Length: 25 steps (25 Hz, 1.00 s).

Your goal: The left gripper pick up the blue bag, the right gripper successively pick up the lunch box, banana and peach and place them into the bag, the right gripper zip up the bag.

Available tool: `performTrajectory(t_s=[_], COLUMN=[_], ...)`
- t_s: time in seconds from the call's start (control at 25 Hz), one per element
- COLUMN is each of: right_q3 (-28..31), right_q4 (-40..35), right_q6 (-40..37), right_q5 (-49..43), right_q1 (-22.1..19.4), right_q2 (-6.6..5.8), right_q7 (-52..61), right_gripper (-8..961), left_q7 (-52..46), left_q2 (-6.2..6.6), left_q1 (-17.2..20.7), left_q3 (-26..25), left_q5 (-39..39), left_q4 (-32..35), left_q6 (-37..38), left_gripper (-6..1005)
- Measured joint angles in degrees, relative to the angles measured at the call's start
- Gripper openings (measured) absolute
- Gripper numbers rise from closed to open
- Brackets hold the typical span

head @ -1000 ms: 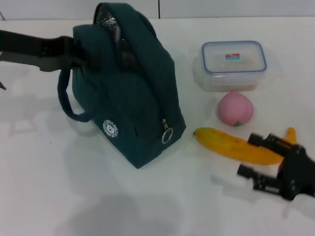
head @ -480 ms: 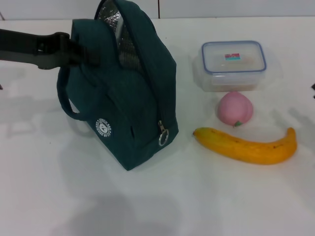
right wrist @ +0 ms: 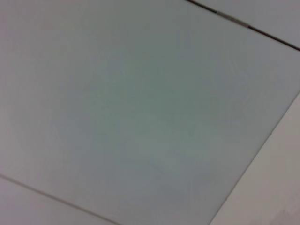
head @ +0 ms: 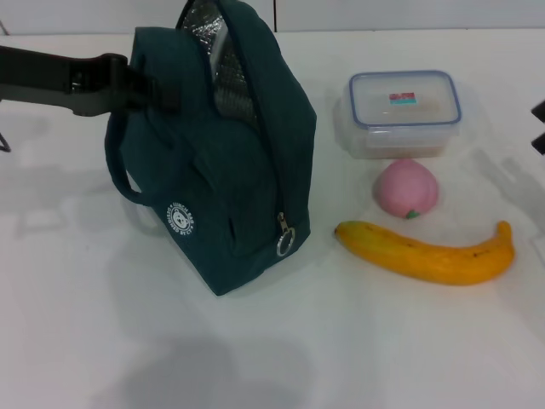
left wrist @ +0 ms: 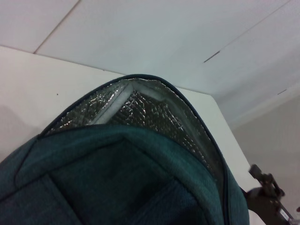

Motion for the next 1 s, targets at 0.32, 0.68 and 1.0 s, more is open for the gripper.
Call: performTrajectory(t_s=[0.32, 0.68, 1.0], right_q3=[-0.3, -0.5, -0.5], right_q4=[3.7, 5.6, 6.7], right_q6=[10.7, 16.8, 20.1], right_q5=[2.4, 2.4, 2.1], right_q1=[7.8, 13.2, 16.5], right_q2=[0.82, 0.86, 0.82], right_q7=[0.2, 0.2, 0.2], right_gripper=[844, 843, 842], left_q7=[0.9, 2.4, 2.5], left_q2=[-0.17, 0.1, -0.1], left_q1=[-0.6, -1.2, -2.3], left_q3=[0.0, 0.0, 0.0], left_q5=[0.0, 0.0, -0.1], left_q4=[0.1, -0.2, -0.2], left_q6=[-0.2, -0.6, -0.6], left_gripper=[35, 36, 37])
